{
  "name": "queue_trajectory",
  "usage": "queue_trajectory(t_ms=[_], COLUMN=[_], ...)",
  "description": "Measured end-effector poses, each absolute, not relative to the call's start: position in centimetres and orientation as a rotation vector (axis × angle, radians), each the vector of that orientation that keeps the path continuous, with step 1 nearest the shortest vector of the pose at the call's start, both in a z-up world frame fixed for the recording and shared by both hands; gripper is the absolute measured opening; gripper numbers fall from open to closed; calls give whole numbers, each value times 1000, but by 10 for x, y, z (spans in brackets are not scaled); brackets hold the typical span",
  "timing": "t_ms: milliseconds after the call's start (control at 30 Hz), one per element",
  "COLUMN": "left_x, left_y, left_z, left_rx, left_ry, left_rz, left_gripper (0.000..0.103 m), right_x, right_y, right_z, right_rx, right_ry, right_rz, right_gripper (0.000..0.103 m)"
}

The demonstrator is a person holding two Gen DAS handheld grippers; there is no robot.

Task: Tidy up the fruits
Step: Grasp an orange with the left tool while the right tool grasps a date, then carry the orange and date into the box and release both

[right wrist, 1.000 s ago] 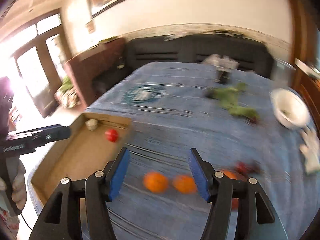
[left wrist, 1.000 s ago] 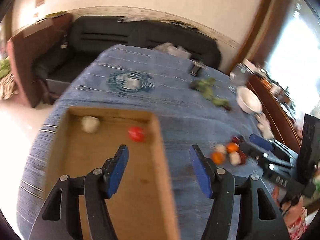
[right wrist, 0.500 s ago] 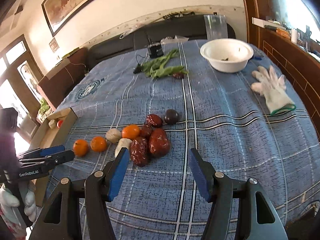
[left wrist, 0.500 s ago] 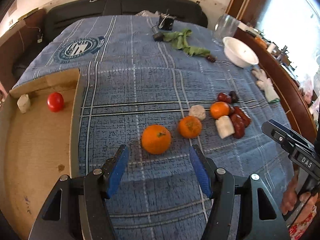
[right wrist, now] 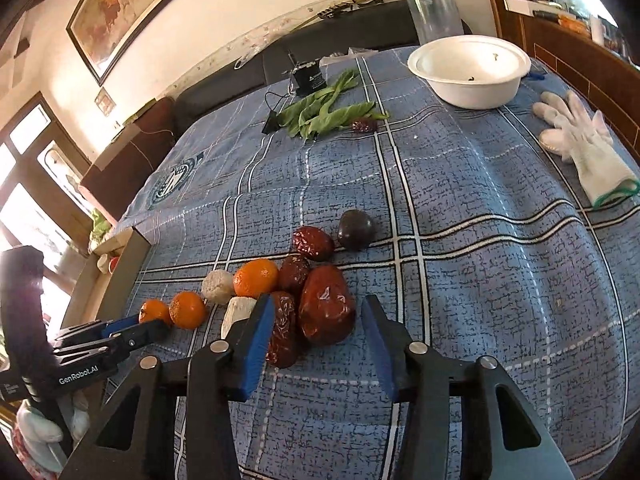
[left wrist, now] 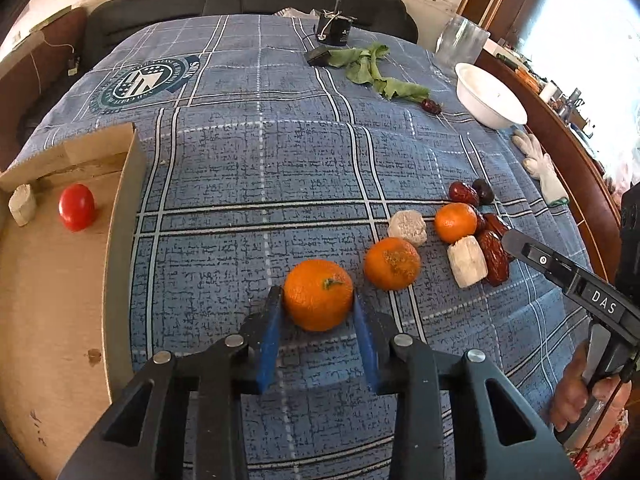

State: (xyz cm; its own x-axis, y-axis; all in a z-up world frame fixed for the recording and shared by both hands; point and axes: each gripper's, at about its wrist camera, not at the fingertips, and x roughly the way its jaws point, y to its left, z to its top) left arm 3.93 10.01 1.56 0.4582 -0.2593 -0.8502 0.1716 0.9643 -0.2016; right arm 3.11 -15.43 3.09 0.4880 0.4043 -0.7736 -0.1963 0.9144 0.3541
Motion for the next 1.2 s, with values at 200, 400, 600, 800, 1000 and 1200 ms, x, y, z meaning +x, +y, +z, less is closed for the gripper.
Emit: queue_trajectory(t_ms=[200,400,600,800,1000,1200], left_x=[38,26,9,-6,-15,-6], left_y=[93,96,106,131,183,258], left_z=[16,24,45,65,90,97], left_rx=[-58,-80,-115,-165,-168,-181], left_ry=[1043,1030,982,957,909,899], left_rz=[-249,-272,-296,-303,-215,-62], left_gripper=[33,32,32,32,32,32], right_x=[33,29,18,2,-10,-16], right_y=[-155,-159,-159,-138,-85,-10], right_z=[27,26,43,73,106,114], right_rx=[287,296,279,229,178,134], right_ry=[1005,1021,984,936,897,913], right_rz=[397,404,390,422,531,658], right_gripper=[48,31,31,32,32,32])
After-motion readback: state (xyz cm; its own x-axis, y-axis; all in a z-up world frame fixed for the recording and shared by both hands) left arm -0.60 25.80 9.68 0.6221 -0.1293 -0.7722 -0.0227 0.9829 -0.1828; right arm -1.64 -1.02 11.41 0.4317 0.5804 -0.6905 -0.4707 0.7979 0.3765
